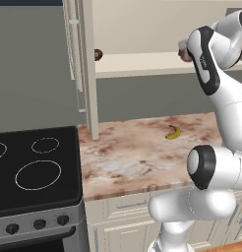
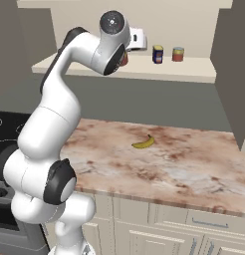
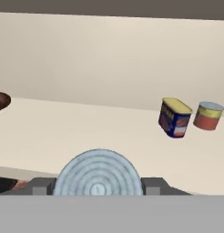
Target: Pick the cans from the counter and place them in their designated side in the cabinet.
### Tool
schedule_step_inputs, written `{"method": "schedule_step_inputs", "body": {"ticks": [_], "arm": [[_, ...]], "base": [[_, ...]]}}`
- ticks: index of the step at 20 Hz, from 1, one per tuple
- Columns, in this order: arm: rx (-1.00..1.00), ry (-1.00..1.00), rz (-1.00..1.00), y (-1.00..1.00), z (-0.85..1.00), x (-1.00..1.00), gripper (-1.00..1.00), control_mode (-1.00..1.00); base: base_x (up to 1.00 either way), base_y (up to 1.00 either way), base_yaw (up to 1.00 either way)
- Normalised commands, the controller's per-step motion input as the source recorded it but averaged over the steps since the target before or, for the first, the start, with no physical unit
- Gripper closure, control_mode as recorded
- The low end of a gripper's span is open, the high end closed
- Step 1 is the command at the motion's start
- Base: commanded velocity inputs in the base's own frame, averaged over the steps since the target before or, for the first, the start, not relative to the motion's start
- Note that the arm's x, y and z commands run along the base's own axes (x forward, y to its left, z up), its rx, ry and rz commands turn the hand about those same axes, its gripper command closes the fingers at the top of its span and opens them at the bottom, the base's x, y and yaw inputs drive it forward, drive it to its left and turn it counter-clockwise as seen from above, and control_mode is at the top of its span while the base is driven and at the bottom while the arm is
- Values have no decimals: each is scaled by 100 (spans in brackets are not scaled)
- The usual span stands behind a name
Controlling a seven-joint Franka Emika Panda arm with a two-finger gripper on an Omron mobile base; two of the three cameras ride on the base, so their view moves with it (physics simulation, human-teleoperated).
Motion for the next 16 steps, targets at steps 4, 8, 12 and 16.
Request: {"method": "schedule_step_inputs", "body": {"ticks": [4, 8, 12, 16], "arm": [[0, 3, 0, 0, -11, 0, 100, -100], [0, 3, 0, 0, -7, 0, 100, -100], [0, 2, 0, 0, -2, 6, 100, -100], [0, 2, 0, 0, -2, 9, 100, -100]], "base": [[0, 0, 0], [0, 0, 0], [0, 0, 0], [0, 0, 0]]}}
